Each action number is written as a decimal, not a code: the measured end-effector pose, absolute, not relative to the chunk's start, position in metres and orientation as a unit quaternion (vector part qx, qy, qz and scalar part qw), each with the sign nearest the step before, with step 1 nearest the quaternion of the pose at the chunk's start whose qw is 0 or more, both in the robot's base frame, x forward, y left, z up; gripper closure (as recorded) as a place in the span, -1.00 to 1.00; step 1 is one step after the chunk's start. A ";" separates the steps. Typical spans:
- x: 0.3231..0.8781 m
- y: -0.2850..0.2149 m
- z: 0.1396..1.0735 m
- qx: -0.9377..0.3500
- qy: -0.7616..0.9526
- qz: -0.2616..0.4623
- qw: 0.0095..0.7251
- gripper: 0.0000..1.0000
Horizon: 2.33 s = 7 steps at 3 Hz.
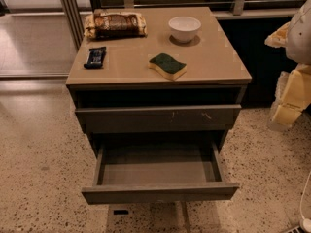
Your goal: Close middle drawer
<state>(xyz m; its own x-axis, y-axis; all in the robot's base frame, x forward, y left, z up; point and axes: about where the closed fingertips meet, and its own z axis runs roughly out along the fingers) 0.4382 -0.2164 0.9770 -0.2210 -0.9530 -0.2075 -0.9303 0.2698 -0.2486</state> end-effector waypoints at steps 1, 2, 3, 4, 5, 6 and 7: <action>0.438 -0.216 0.977 -0.603 0.781 -0.035 0.160 -1.00; 0.438 -0.216 0.977 -0.603 0.781 -0.035 0.160 -0.63; 0.444 -0.220 0.955 -0.598 0.781 -0.028 0.180 -0.16; 0.443 -0.217 0.882 -0.592 0.778 0.028 0.207 0.30; 0.444 -0.203 0.804 -0.579 0.775 0.093 0.236 0.77; 0.448 -0.202 0.797 -0.576 0.775 0.095 0.242 1.00; 0.448 -0.202 0.798 -0.577 0.775 0.095 0.242 1.00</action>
Offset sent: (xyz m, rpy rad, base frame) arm 0.0000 0.0000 0.0000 0.0000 0.0000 0.0000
